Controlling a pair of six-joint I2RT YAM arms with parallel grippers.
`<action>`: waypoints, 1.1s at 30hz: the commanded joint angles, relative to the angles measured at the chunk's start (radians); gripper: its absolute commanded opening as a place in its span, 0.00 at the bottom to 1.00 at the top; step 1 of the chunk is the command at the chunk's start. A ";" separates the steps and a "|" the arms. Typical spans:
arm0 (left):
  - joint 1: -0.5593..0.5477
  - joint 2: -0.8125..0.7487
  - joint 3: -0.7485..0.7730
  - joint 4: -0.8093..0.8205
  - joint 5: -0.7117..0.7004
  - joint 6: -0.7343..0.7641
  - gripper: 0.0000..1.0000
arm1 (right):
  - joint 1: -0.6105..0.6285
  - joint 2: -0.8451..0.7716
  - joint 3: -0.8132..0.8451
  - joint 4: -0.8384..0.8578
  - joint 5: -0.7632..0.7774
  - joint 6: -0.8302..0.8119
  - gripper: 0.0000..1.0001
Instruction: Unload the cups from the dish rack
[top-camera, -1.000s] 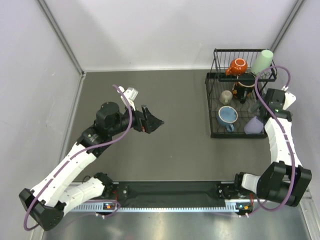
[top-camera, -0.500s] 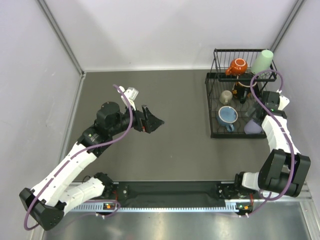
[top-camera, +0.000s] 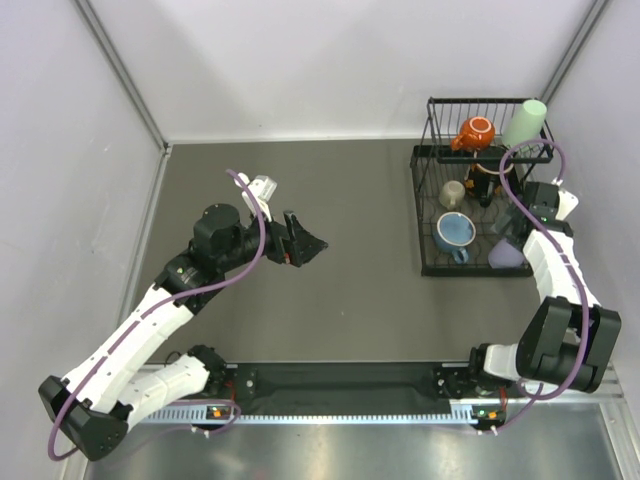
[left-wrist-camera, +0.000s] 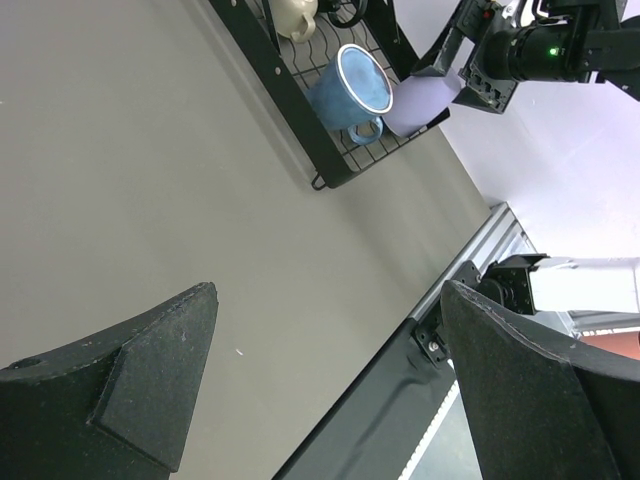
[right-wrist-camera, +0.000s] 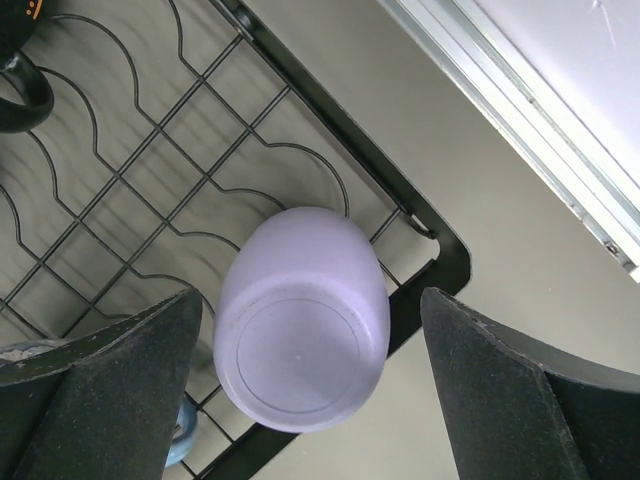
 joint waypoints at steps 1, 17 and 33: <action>0.002 -0.015 0.032 0.021 -0.006 -0.001 0.98 | -0.013 0.014 -0.002 0.047 -0.014 -0.008 0.91; 0.001 -0.027 0.027 0.024 -0.015 -0.010 0.98 | -0.013 -0.007 0.014 0.051 -0.028 -0.039 0.55; -0.001 -0.015 0.050 0.021 -0.007 -0.020 0.98 | -0.010 -0.193 0.225 -0.162 -0.074 -0.025 0.00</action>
